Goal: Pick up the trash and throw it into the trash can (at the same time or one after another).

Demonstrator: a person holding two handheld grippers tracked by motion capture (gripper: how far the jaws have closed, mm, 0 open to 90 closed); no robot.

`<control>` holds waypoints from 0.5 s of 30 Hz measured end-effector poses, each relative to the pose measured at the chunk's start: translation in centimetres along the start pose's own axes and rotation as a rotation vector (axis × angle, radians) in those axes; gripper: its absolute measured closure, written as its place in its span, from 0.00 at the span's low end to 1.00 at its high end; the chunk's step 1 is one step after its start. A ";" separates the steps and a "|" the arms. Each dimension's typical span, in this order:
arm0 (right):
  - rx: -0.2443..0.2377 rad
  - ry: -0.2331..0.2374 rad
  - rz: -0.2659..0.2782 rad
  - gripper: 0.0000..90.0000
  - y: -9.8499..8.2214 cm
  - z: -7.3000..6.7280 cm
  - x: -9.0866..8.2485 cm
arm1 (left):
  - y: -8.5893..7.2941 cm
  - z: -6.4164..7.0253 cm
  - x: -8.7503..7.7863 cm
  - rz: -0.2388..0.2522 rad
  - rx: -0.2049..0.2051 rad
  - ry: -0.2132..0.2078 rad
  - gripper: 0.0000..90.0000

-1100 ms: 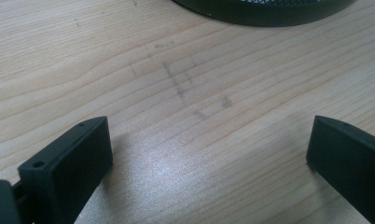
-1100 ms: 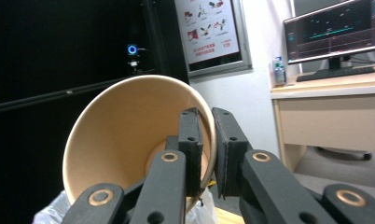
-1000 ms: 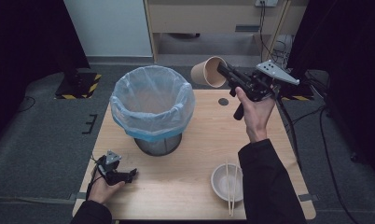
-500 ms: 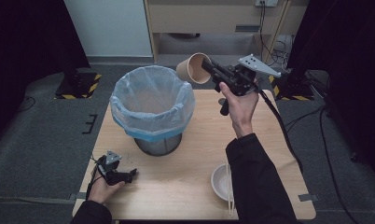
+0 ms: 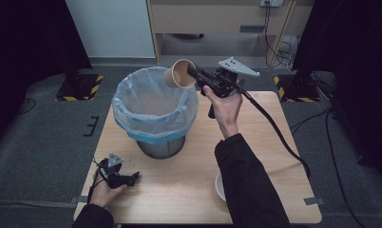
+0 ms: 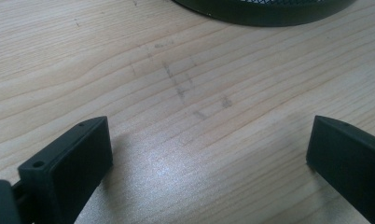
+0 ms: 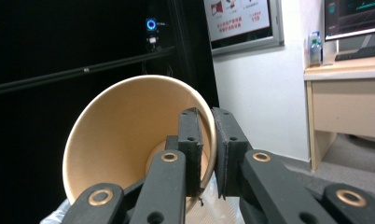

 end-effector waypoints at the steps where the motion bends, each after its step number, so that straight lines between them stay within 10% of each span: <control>1: -0.001 -0.001 -0.005 0.92 -0.2 -0.1 0.2 | 0.0 0.0 0.0 0.001 0.000 0.000 0.00; 15: -0.019 0.021 -0.059 0.71 -3.4 -0.9 3.4 | 0.0 0.0 0.0 0.000 0.001 -0.002 0.00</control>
Point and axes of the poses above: each handheld gripper's, and its own axes: x roughly forward along the jaws, y roughly out of its top, z roughly to its right, the point moved 7 cm from there along x, roughly forward along the jaws, and after that the axes turned 15 degrees about -y, right-handed, at the moved point
